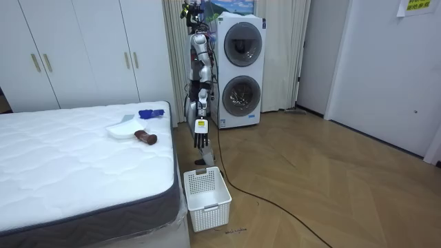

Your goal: Clean bed

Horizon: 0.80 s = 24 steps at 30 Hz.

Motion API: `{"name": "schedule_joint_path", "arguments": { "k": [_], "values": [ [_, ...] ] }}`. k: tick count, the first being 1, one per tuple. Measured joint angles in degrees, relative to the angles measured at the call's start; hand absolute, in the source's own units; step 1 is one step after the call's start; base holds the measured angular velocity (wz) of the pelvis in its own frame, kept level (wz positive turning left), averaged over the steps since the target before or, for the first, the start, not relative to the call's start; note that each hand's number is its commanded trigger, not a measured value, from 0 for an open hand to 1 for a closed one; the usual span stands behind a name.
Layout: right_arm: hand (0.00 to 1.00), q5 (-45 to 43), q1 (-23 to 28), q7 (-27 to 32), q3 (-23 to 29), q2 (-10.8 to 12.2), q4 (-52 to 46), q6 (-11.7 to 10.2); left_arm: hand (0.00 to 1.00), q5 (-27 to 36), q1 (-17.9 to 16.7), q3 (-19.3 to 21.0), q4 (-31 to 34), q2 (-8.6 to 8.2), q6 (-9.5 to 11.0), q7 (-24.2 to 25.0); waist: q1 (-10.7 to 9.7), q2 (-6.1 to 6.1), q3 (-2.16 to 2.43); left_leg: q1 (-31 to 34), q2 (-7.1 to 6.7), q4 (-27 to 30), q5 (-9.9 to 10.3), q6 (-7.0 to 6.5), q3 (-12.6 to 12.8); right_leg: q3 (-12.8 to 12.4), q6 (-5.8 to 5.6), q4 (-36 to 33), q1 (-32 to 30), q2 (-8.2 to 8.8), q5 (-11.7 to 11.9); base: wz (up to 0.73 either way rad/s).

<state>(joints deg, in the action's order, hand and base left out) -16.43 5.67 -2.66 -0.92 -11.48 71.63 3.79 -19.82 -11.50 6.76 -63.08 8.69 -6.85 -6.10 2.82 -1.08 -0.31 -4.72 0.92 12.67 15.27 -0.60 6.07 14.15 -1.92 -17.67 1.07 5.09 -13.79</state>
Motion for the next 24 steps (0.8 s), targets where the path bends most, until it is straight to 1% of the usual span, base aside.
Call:
{"name": "schedule_joint_path", "arguments": {
  "k": [4,11,14,15,18,20,22,23,24],
  "values": [
    [0.0,-0.07,0.12,0.01,0.0,-0.02,0.0,0.0,0.0,0.0,-0.59,-0.22,0.01,0.02,0.0,0.01,-0.88,0.08,0.01,-0.02,0.24,0.01,0.0,0.02,0.15,-0.05,0.17,0.03,-0.05,-0.24,0.17,0.0],
    [0.0,0.37,0.15,0.01,-0.04,-0.02,-0.12,-0.04,0.0,0.12,-0.11,-0.3,0.03,0.12,0.47,-0.02,-1.34,0.09,-0.03,0.11,0.2,-0.37,0.0,0.02,0.27,-0.1,0.17,0.09,-0.27,-0.23,0.17,0.0],
    [0.0,0.44,-0.22,0.31,-0.08,-0.02,-0.11,-0.18,0.0,2.97,0.23,-0.81,-0.05,0.05,1.14,-1.18,-0.97,-0.01,0.09,0.1,0.23,-0.55,0.0,0.03,0.63,-0.24,0.17,0.04,-0.7,-0.25,0.17,-0.07],
    [0.0,0.49,-0.36,0.79,-0.09,-0.02,-0.15,-0.59,0.0,4.44,0.39,-0.8,-0.03,0.02,1.52,-1.76,-0.97,0.03,0.22,0.11,0.24,-0.51,0.0,0.03,0.91,-0.48,0.18,-0.01,-0.85,-0.27,0.19,-0.11],
    [0.0,0.53,-0.14,1.96,-0.08,-0.02,-0.11,-2.23,0.0,5.68,0.38,-0.68,0.72,0.12,3.09,-3.82,-1.03,-0.01,0.26,0.16,0.22,0.08,-0.01,0.03,1.12,-0.6,0.17,-0.08,-0.71,-0.21,0.25,-0.04],
    [0.0,0.55,-0.16,2.59,-0.03,-0.02,0.03,-3.14,0.0,5.68,0.45,0.04,2.6,0.15,4.4,-5.24,-1.08,0.02,0.24,0.35,0.21,0.12,-0.01,0.02,1.1,-0.58,0.16,-0.06,-0.85,-0.19,0.26,0.0],
    [0.0,0.31,-0.12,3.15,-0.03,-0.09,-0.01,-4.59,0.0,5.77,0.76,1.06,6.72,0.18,6.53,-8.02,-1.08,-0.09,0.18,0.85,0.23,0.21,-0.01,0.03,1.09,-0.42,0.13,0.19,-1.13,-0.2,0.28,0.0],
    [0.0,0.5,-0.11,3.31,-0.03,-0.15,-0.01,-5.05,0.0,5.85,0.76,1.2,8.06,0.18,7.12,-8.77,-1.08,-0.1,0.18,0.91,0.23,0.23,-0.01,0.03,1.09,-0.4,0.12,0.18,-1.2,-0.19,0.3,0.0],
    [0.0,0.6,-0.12,3.34,-0.03,-0.35,-0.16,-5.75,0.0,6.04,0.86,1.46,11.09,0.23,8.26,-10.13,-1.09,-0.08,0.17,1.08,0.22,0.23,-0.01,0.02,1.09,-0.39,0.12,0.09,-1.42,-0.16,0.32,0.0]
  ]
}}
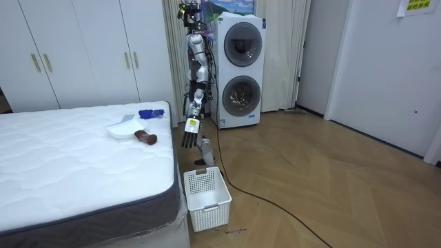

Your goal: Clean bed

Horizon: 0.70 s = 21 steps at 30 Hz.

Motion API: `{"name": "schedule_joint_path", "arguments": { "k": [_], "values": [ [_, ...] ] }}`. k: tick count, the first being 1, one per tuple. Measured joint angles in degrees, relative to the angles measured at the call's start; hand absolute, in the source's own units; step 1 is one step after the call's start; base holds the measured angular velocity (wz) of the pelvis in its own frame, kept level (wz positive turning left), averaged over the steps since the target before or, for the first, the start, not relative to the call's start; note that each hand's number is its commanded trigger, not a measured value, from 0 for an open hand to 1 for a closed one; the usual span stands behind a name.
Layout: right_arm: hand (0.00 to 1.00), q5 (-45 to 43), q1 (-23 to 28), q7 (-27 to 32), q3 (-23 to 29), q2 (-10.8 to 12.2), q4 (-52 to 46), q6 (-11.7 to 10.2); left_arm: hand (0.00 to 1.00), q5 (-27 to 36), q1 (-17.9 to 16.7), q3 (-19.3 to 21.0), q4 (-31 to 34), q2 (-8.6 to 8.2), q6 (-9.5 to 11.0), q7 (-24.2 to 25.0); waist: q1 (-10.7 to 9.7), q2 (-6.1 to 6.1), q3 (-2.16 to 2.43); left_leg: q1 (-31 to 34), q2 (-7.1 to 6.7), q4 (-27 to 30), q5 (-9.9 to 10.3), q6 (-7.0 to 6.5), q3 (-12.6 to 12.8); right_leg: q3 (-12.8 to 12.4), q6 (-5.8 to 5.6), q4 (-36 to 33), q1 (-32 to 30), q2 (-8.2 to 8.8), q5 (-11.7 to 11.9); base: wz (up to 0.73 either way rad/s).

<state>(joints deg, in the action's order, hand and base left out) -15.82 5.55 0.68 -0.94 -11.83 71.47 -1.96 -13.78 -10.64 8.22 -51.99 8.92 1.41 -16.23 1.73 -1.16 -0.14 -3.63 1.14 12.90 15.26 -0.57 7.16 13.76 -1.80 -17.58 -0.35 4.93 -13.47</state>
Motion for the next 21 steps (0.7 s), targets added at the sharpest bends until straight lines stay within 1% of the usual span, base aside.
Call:
{"name": "schedule_joint_path", "arguments": {
  "k": [1,2,3,4,5,6,7,10,11,13,14,15,16,18,20,21],
  "values": [
    [0.0,0.05,-0.07,-0.01,0.03,-0.32,-0.15,-0.75,0.0,0.8,0.56,0.01,2.47,0.31,1.4,-1.28,-0.01,0.08,0.02,0.15,-0.01,0.0,-0.01,-0.01,0.01,-0.1,0.02,-0.14,-0.39,0.03,0.01,0.0],
    [0.0,0.03,-0.18,-0.01,0.06,-0.55,-0.16,-1.22,0.0,0.84,1.18,0.01,3.13,0.56,2.08,-1.92,0.01,0.11,0.01,0.12,-0.02,-0.02,-0.02,-0.01,0.0,-0.12,0.02,-0.17,-0.44,0.04,0.02,0.0],
    [0.0,-0.02,-0.41,0.04,0.12,-1.05,-0.14,-1.95,0.0,0.92,2.11,0.06,4.71,0.96,3.07,-3.3,-0.04,0.44,-0.14,0.11,-0.02,-0.02,-0.03,-0.02,0.01,-0.18,0.03,-0.17,-0.47,0.03,0.05,-0.05],
    [0.0,-0.32,-0.43,0.24,0.12,-1.55,-0.16,-2.61,0.0,1.08,2.28,0.1,7.8,1.03,3.82,-4.9,-0.28,0.64,-0.08,0.08,-0.02,-0.01,-0.03,-0.02,0.08,-0.31,0.02,-0.13,-0.54,0.02,0.07,-0.04],
    [0.0,-0.52,-0.4,0.51,0.13,-1.73,-0.15,-2.94,0.0,1.3,2.41,0.04,9.29,1.03,4.4,-5.74,-0.29,0.72,-0.04,0.09,-0.01,-0.02,-0.03,-0.02,0.07,-0.32,0.01,-0.05,-0.53,0.01,0.1,-0.03],
    [0.0,-0.66,-0.38,1.08,0.15,-1.99,-0.14,-3.08,0.0,1.85,3.16,-0.02,10.93,1.03,6.04,-7.19,-0.33,0.88,-0.03,0.08,-0.01,-0.06,-0.03,-0.02,0.07,-0.3,0.02,0.0,-0.53,0.0,0.16,0.0],
    [0.0,-0.46,-0.35,1.32,0.42,-2.02,-0.1,-3.1,0.0,1.86,4.32,-0.02,11.52,1.08,7.06,-8.51,-0.55,1.17,-0.06,0.13,0.01,-0.08,-0.03,-0.02,0.09,-0.17,0.03,0.02,-0.53,0.0,0.16,0.0],
    [0.0,-0.39,-0.36,1.31,0.5,-2.01,-0.19,-3.48,0.0,1.96,5.43,-0.04,12.68,1.52,9.0,-11.5,-1.49,1.69,0.06,0.49,0.05,-0.08,-0.03,-0.02,0.19,-0.18,0.03,0.0,-0.94,-0.04,0.16,0.0],
    [0.0,-0.38,-0.31,1.31,0.49,-2.01,-0.17,-3.47,0.0,1.95,5.8,-0.16,12.68,1.58,9.06,-12.06,-1.56,1.78,0.09,0.56,0.05,-0.07,-0.03,-0.02,0.2,-0.22,0.03,-0.01,-1.04,-0.05,0.16,0.0],
    [0.0,-0.1,-0.31,1.29,0.38,-2.01,-0.14,-3.44,0.0,2.0,7.84,-0.32,12.68,1.63,9.2,-13.75,-1.66,1.77,0.09,0.95,0.03,-0.08,-0.03,-0.02,0.2,-0.22,0.04,-0.04,-1.49,-0.02,0.17,0.0],
    [0.0,-0.05,-0.36,1.28,0.3,-2.01,-0.15,-3.44,0.0,2.15,8.3,-0.52,12.68,1.71,9.41,-14.19,-1.58,1.74,0.07,1.07,0.03,-0.1,-0.03,-0.02,0.24,-0.26,0.04,-0.12,-1.7,-0.02,0.17,-0.04],
    [0.0,0.04,-0.67,1.23,-0.03,-2.01,-0.25,-3.46,0.0,2.54,9.01,-0.82,12.68,2.02,10.23,-14.85,-1.58,1.7,0.08,1.38,0.05,-0.11,-0.03,-0.02,0.48,-0.33,0.05,-0.12,-2.06,-0.02,0.18,-0.08],
    [0.0,0.05,-1.15,1.14,-0.08,-2.0,-0.26,-3.51,0.0,3.01,9.66,-1.55,12.68,2.73,10.76,-15.06,-1.68,1.72,0.09,1.87,0.05,-0.09,-0.03,-0.02,0.61,-0.39,0.06,-0.1,-2.57,-0.03,0.23,-0.06],
    [0.0,0.02,-1.84,1.13,-0.2,-2.01,-0.09,-3.55,0.0,3.13,10.81,-2.76,12.68,3.82,11.31,-15.6,-2.18,1.8,0.04,2.51,0.05,-0.07,-0.04,-0.04,0.59,-0.32,0.06,-0.05,-3.15,-0.02,0.36,0.0],
    [0.0,0.04,-2.33,1.08,-0.33,-2.02,0.03,-3.55,0.0,3.08,11.74,-2.93,12.68,4.16,11.95,-15.88,-2.81,1.92,-0.02,3.16,0.03,0.07,-0.05,-0.05,0.61,-0.48,0.05,-0.17,-3.89,-0.02,0.39,-0.02],
    [0.0,0.05,-2.73,1.01,-0.6,-2.02,0.05,-3.55,0.0,3.03,12.44,-2.99,12.68,4.34,11.95,-15.88,-2.93,2.14,-0.17,3.44,0.01,0.12,-0.06,-0.06,0.64,-0.6,0.04,-0.18,-4.24,-0.02,0.4,-0.08]
  ]
}}
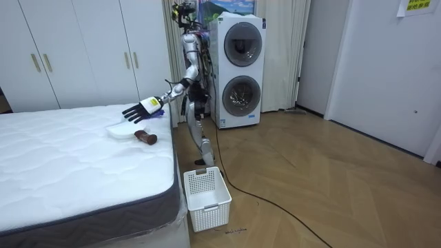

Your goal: Clean bed

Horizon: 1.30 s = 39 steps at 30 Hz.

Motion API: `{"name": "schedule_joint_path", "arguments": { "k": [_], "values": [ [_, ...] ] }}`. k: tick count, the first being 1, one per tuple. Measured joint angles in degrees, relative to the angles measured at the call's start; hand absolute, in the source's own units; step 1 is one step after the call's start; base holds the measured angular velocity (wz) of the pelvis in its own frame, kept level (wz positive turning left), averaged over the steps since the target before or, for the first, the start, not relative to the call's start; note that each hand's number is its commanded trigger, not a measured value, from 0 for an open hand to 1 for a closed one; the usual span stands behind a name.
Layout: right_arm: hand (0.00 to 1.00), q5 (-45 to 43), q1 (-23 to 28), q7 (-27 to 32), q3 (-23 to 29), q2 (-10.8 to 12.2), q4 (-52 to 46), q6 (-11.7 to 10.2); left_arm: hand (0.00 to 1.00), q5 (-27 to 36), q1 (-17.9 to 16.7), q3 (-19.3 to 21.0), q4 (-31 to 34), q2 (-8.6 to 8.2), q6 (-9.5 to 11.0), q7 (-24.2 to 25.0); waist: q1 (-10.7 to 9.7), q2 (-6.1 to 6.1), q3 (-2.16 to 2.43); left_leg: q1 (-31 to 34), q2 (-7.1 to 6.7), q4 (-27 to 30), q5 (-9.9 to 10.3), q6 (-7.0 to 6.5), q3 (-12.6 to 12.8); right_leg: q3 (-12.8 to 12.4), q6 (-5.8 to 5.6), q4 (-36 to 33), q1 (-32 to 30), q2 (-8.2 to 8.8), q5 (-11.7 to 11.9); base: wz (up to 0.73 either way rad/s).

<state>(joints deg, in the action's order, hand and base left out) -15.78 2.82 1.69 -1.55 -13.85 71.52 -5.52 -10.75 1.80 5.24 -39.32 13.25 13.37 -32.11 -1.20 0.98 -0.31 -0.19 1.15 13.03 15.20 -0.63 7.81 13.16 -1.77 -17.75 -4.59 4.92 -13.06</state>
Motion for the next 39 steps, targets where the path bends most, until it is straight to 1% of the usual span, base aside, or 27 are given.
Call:
{"name": "schedule_joint_path", "arguments": {
  "k": [2,4,6,9,10,11,12,13,14,15,16,17,18,19,20,21,23,25,29,31,35,37,39],
  "values": [
    [0.0,0.6,-0.71,-0.01,-0.73,0.0,0.37,0.0,0.0,-0.07,1.03,-0.39,0.0,0.16,0.11,0.0,-0.1,0.36,-0.21,0.6,0.0,0.04,-0.01,-0.01,-0.02,-0.1,0.0,-0.12,-0.7,0.01,0.0,-0.07],
    [0.0,1.34,-1.4,0.0,-1.77,0.0,0.9,0.0,0.0,-0.15,1.85,-1.41,-0.01,0.16,0.48,-0.02,-0.18,0.57,-0.32,1.27,0.03,0.06,-0.01,-0.01,0.08,-0.16,0.0,-0.72,-1.82,0.02,0.0,-0.09],
    [0.0,1.75,-2.9,0.08,-2.97,0.01,1.99,-0.01,0.0,-0.13,3.17,-2.88,-0.17,0.18,0.54,-0.06,-0.52,0.71,-0.37,3.13,0.11,0.62,-0.01,-0.01,0.08,-0.18,0.02,-2.32,-4.44,0.19,0.01,-0.13],
    [0.0,2.54,-3.72,0.28,-4.74,-0.02,2.3,-0.02,0.0,-0.09,5.47,-5.2,-2.97,0.25,0.71,-0.1,-0.97,0.67,-0.41,4.28,0.24,0.84,-0.01,-0.01,-0.47,0.11,0.07,-5.36,-7.09,0.44,-0.02,-0.08],
    [0.0,2.49,-4.21,0.69,-5.55,-0.05,2.3,-0.01,0.0,-0.11,6.05,-6.37,-4.44,0.39,0.73,-0.13,-1.78,0.6,-0.59,4.68,0.14,1.48,-0.02,0.0,-0.66,0.72,0.3,-6.75,-7.8,0.96,-0.15,-0.05],
    [0.0,2.48,-4.49,0.96,-6.04,-0.05,2.32,-0.02,0.0,-0.11,6.5,-6.98,-5.37,0.38,0.72,-0.12,-2.03,0.54,-0.76,4.86,0.09,2.08,-0.02,0.01,-0.64,0.78,0.33,-7.37,-7.98,1.18,-0.17,0.04],
    [0.0,2.51,-5.04,1.28,-6.77,0.06,2.42,0.02,0.0,-0.07,7.5,-8.27,-7.29,0.45,0.72,0.06,-2.43,0.14,-1.03,6.11,-0.09,4.91,-0.01,0.02,0.04,-0.36,0.37,-7.88,-7.95,2.06,-0.14,0.26],
    [0.0,2.53,-5.46,1.45,-7.61,0.24,2.54,0.06,0.0,0.29,8.92,-9.7,-8.72,0.63,0.75,0.38,-3.35,-1.63,-2.31,10.78,-0.23,12.11,0.47,0.25,2.36,-5.53,0.45,-6.29,-6.67,2.73,-0.08,0.37],
    [0.0,2.6,-5.42,1.51,-7.76,0.03,2.62,0.0,0.0,0.52,9.63,-10.78,-9.08,0.57,0.77,0.58,-3.52,-1.81,-2.14,13.19,-0.5,11.94,0.43,0.26,3.17,-8.15,0.39,-5.1,-6.49,2.77,-0.04,0.64],
    [0.0,2.71,-5.6,1.6,-7.65,-0.66,3.2,0.21,0.0,0.52,11.85,-12.83,-9.03,0.43,1.21,1.4,-3.53,-0.95,-1.8,18.37,-0.51,7.14,-2.54,-0.28,3.52,-9.19,-0.16,-4.9,-8.03,2.75,-0.21,0.38],
    [0.0,2.9,-6.26,1.62,-8.04,-0.45,4.17,0.85,0.0,0.45,13.63,-13.58,-9.82,0.85,2.01,1.55,-2.48,-1.84,-2.07,21.22,0.02,8.61,-6.54,-3.53,6.78,-8.84,-2.03,-6.47,-10.28,3.56,-1.52,0.16],
    [0.0,3.36,-6.61,1.57,-8.35,-0.56,4.16,1.07,0.0,0.42,14.06,-13.65,-10.64,0.89,2.01,1.55,-1.84,-1.83,-2.08,21.53,0.14,8.65,-6.5,-3.62,7.32,-7.79,-2.21,-6.58,-11.25,3.92,-1.34,-0.34],
    [0.0,4.89,-7.38,1.62,-8.54,-0.57,4.23,1.14,0.0,0.34,14.48,-13.45,-12.56,0.94,1.99,1.53,-1.13,-1.83,-2.08,21.81,0.08,8.61,-6.46,-3.66,7.31,-5.73,-2.28,-5.76,-12.0,4.17,-0.72,-0.46],
    [0.0,5.88,-8.03,1.86,-8.53,-0.59,4.11,1.09,0.0,0.31,14.45,-13.33,-14.15,0.93,1.96,1.52,-0.91,-1.58,-2.12,22.0,-0.06,8.7,-6.43,-3.64,7.08,-3.45,-2.06,-4.88,-12.05,4.13,-0.11,-0.42],
    [0.0,6.29,-8.38,2.07,-8.59,-0.59,4.08,1.09,0.0,0.28,14.45,-13.33,-14.79,0.92,1.93,1.52,-0.87,-1.33,-2.14,22.19,-0.08,8.72,-6.42,-3.63,7.06,-2.69,-2.01,-4.65,-11.95,4.16,0.14,-0.24],
    [0.0,6.33,-8.72,2.42,-8.71,-0.6,4.08,1.17,0.0,0.24,14.5,-13.33,-14.93,0.9,1.86,1.53,-1.09,-0.96,-2.12,22.88,-0.14,8.72,-6.41,-3.64,7.09,-1.41,-2.03,-4.21,-12.02,4.33,0.2,-0.07],
    [0.0,6.53,-8.86,2.5,-10.13,-0.61,4.14,1.68,0.0,0.16,14.62,-13.33,-15.11,0.89,1.88,1.52,-1.32,-0.39,-2.29,23.39,0.05,8.65,-6.41,-3.65,7.45,-1.06,-2.01,-4.45,-12.63,4.34,0.13,-0.04],
    [0.0,6.86,-8.87,2.45,-12.12,-0.65,4.13,2.13,0.0,0.15,14.6,-13.35,-16.64,0.74,1.88,1.51,-1.44,-0.01,-2.37,23.4,0.27,8.66,-6.41,-3.66,7.74,-1.14,-1.62,-6.14,-13.82,4.4,-0.11,-0.17],
    [0.0,7.07,-9.55,1.66,-13.52,-0.67,4.17,2.66,0.0,0.18,14.53,-13.39,-18.78,0.5,1.86,1.54,-1.7,0.05,-2.42,24.47,0.43,8.96,-6.34,-3.68,7.46,-0.83,-0.87,-9.26,-16.28,4.67,-0.75,-0.1],
    [0.0,7.65,-9.55,0.67,-13.55,-0.69,4.13,2.95,0.0,0.09,14.54,-13.4,-19.22,0.45,1.74,1.55,-1.71,0.02,-2.44,25.75,0.88,10.49,-6.32,-3.63,7.41,-0.47,-0.58,-10.22,-17.46,4.72,-1.55,0.0],
    [0.0,7.47,-9.49,0.65,-13.84,-0.91,4.36,3.02,0.0,-0.18,14.17,-13.41,-20.22,0.08,1.49,1.55,-1.62,0.02,-2.44,26.8,1.39,11.73,-6.41,-3.49,7.32,-0.18,-0.29,-11.12,-18.8,4.6,-1.91,0.0],
    [0.0,7.67,-9.46,0.85,-15.17,-1.3,4.42,3.01,0.0,-0.15,13.12,-13.41,-20.21,-0.05,1.39,1.49,-1.41,0.06,-2.41,27.26,1.7,12.21,-6.44,-3.45,7.45,-0.28,-0.16,-11.29,-19.19,4.39,-1.83,-0.04],
    [0.0,8.14,-9.37,0.95,-15.24,-1.3,4.44,3.01,0.0,-0.17,12.92,-13.41,-20.21,-0.05,1.01,1.28,-1.35,0.08,-2.39,27.77,2.0,12.66,-6.42,-3.44,7.55,-0.3,-0.13,-11.43,-19.48,4.17,-1.83,0.0]
  ]
}}
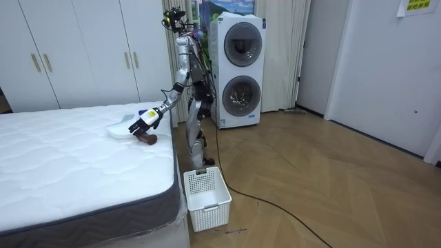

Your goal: Clean bed

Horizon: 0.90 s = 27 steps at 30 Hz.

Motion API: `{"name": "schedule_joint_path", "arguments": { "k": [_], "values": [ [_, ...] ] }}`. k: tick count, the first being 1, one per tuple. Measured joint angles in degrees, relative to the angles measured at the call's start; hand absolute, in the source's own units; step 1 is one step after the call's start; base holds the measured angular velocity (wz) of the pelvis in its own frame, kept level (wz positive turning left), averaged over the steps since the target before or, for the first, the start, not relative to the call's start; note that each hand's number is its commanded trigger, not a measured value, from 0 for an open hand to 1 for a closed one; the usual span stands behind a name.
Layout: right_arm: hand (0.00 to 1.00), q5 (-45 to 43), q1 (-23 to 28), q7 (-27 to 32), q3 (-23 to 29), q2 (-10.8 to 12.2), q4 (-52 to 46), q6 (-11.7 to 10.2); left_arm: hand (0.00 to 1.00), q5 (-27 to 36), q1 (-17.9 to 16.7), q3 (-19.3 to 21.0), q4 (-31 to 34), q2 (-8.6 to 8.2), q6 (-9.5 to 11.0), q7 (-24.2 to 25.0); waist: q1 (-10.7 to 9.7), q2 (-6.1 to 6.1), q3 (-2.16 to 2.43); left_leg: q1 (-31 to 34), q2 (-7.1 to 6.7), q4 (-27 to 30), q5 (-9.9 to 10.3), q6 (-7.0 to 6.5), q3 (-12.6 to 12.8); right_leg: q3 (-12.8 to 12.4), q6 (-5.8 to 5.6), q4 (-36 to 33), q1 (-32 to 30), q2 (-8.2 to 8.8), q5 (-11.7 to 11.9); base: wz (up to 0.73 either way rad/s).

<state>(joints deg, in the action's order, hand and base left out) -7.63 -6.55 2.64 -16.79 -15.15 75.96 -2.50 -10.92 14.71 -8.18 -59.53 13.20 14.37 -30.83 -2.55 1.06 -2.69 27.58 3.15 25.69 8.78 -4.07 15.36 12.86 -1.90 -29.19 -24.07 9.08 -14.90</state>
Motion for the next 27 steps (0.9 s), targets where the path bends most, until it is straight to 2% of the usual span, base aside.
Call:
{"name": "schedule_joint_path", "arguments": {
  "k": [9,14,23,27],
  "values": [
    [0.0,1.11,0.31,1.53,-0.33,-0.12,-0.07,-0.57,0.0,-0.01,-0.16,-0.01,0.52,-0.01,-0.16,-2.76,0.88,-0.04,0.1,-0.14,0.11,0.04,-0.02,0.25,0.08,0.03,0.58,-1.07,0.01,0.05,-0.46,0.0],
    [0.0,1.26,0.3,1.69,-2.17,-0.38,-0.07,-0.61,0.0,-0.01,-0.16,-0.01,0.51,-0.01,-0.16,-3.34,1.04,-0.08,0.12,-0.17,0.02,0.2,-0.02,0.26,0.08,0.24,0.59,-1.57,-0.04,0.38,-0.76,0.0],
    [0.0,6.91,0.75,1.56,-2.41,-0.56,-0.01,-0.72,0.0,0.1,-0.16,0.01,0.18,0.06,-0.14,-6.6,1.14,-0.59,0.44,-0.4,0.06,0.22,-0.04,0.28,0.19,0.32,0.59,-1.61,-0.26,0.49,-0.8,0.0],
    [0.0,7.86,0.88,1.52,-4.56,-0.78,0.0,-0.61,0.0,0.22,-0.15,-0.03,-0.26,0.07,-0.15,-6.51,1.1,-0.58,0.43,-0.15,0.13,0.22,-0.03,0.29,0.18,0.42,0.59,-1.5,-0.08,0.44,-0.79,0.0]
  ]
}}
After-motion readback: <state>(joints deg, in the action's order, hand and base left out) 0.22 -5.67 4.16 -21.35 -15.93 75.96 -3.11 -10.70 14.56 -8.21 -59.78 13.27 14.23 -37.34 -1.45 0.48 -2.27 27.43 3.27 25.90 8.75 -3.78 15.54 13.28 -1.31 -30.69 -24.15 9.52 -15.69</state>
